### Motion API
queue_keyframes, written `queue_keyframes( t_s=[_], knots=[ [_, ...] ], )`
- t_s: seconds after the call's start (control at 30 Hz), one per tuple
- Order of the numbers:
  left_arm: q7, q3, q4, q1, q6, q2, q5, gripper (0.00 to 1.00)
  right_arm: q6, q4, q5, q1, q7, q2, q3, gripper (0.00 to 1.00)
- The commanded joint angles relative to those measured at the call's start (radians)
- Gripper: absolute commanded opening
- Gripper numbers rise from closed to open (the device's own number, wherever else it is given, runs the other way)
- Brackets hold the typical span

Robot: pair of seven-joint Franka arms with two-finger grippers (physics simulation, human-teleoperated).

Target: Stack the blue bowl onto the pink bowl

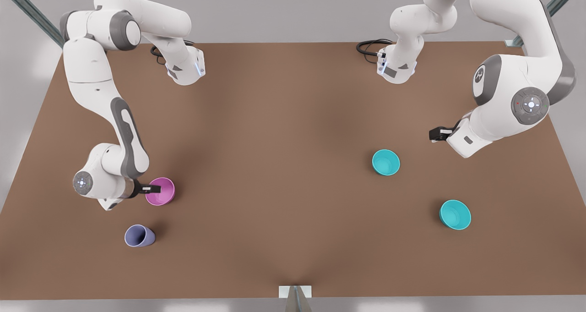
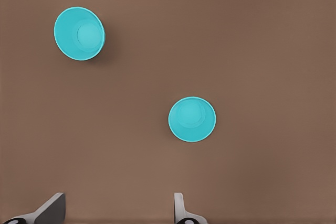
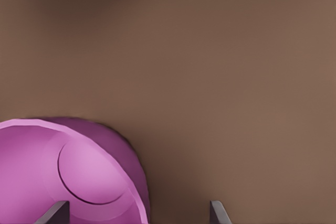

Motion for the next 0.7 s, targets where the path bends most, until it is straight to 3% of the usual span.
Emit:
queue_keyframes(
  t_s=[0.0,0.07,0.17,0.2,0.4,0.6,0.67],
  knots=[
    [0.0,-0.001,0.0,0.0,-0.002,-0.001,0.001,1.0,0.067,0.0,0.004,0.0,0.007,0.006,0.0,0.96],
    [0.0,-0.001,0.0,0.0,-0.002,-0.001,0.001,1.0,0.067,0.0,0.004,0.0,0.007,0.008,0.0,0.83],
    [0.0,-0.001,0.0,0.0,-0.002,-0.001,0.001,1.0,0.064,0.003,0.004,0.0,0.007,0.009,0.0,0.42],
    [0.0,-0.001,0.0,0.0,-0.002,-0.003,0.001,1.0,0.06,0.006,0.004,0.003,0.008,0.009,0.0,0.22],
    [0.0,-0.001,0.0,-0.001,-0.002,-0.003,0.002,1.0,0.003,0.013,0.004,0.004,0.016,-0.022,0.023,0.21],
    [0.0,-0.001,0.002,0.0,-0.017,-0.003,0.001,1.0,-0.054,0.016,-0.001,0.121,0.494,-0.071,0.197,0.21],
    [0.0,-0.001,0.002,0.0,-0.017,-0.001,0.001,1.0,-0.054,0.058,-0.001,0.248,0.749,-0.068,0.197,0.21]
  ],
)
